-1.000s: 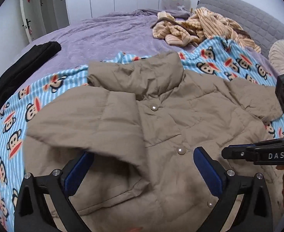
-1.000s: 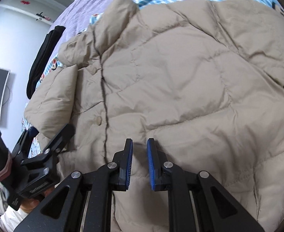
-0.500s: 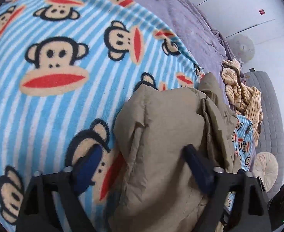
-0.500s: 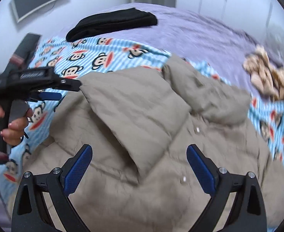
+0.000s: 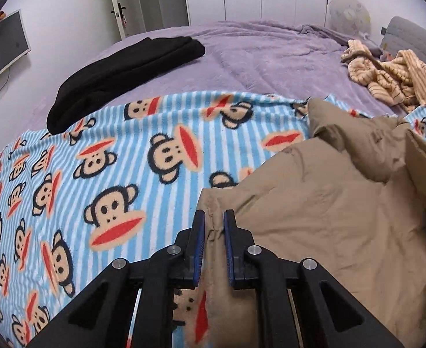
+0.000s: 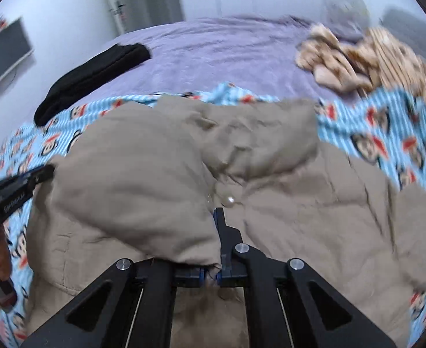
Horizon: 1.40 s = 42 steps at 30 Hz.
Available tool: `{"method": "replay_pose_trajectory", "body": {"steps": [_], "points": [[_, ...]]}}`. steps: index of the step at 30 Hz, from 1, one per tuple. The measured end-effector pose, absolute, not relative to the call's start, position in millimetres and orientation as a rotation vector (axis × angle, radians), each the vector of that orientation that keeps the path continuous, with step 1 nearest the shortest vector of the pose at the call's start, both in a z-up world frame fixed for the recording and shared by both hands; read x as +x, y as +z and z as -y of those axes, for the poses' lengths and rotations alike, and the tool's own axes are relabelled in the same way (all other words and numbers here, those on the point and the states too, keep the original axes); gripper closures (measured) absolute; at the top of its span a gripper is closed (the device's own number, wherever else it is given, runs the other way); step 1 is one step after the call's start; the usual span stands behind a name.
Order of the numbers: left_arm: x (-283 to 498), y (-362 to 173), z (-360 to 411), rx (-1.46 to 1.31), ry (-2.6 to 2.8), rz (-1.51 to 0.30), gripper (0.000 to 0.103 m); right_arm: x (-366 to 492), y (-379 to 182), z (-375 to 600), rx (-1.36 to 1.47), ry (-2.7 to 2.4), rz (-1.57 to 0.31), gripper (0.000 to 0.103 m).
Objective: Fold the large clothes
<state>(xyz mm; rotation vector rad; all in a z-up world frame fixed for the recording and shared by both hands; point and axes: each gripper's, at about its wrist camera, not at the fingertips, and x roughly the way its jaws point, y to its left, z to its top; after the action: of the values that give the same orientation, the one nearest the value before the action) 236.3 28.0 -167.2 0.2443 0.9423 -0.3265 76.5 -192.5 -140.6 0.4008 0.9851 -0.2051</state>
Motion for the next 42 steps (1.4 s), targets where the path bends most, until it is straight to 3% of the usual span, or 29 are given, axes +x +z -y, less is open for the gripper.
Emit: {"method": "replay_pose_trajectory", "body": {"steps": [4, 8, 10, 13, 15, 19, 21, 27, 34, 39, 42], "points": [[234, -193, -35, 0.325, -0.273, -0.975, 0.088, 42, -196, 244, 0.773, -0.275, -1.073, 0.098], [239, -190, -44, 0.353, -0.176, -0.985, 0.088, 25, -214, 256, 0.926, -0.214, -1.074, 0.097], [244, -178, -61, 0.29, -0.147, -1.0, 0.088, 17, -214, 265, 0.971, -0.197, -1.092, 0.09], [243, -154, -91, 0.152, -0.182, -1.026, 0.088, -2, -207, 285, 1.002, -0.243, -1.116, 0.068], [234, -140, -102, 0.098, -0.242, -1.04, 0.088, -24, -197, 300, 0.999, -0.325, -1.092, 0.059], [202, -123, -96, 0.013, -0.425, -1.091, 0.088, -54, -171, 327, 0.93, -0.454, -1.009, 0.06], [184, -124, -81, -0.038, -0.532, -1.134, 0.088, -49, -163, 331, 0.865, -0.412, -0.998, 0.073], [147, -172, -27, 0.341, -0.438, -1.087, 0.088, 13, -161, 298, 0.649, -0.171, -1.054, 0.074], [156, -193, -43, 0.258, -0.416, -1.117, 0.088, 36, -190, 256, 0.553, -0.034, -1.151, 0.075], [152, -197, -40, 0.283, -0.406, -1.091, 0.088, 19, -210, 264, 0.541, -0.053, -1.15, 0.092], [155, -197, -41, 0.278, -0.405, -1.095, 0.088, 2, -208, 275, 0.599, -0.08, -1.136, 0.092]]}}
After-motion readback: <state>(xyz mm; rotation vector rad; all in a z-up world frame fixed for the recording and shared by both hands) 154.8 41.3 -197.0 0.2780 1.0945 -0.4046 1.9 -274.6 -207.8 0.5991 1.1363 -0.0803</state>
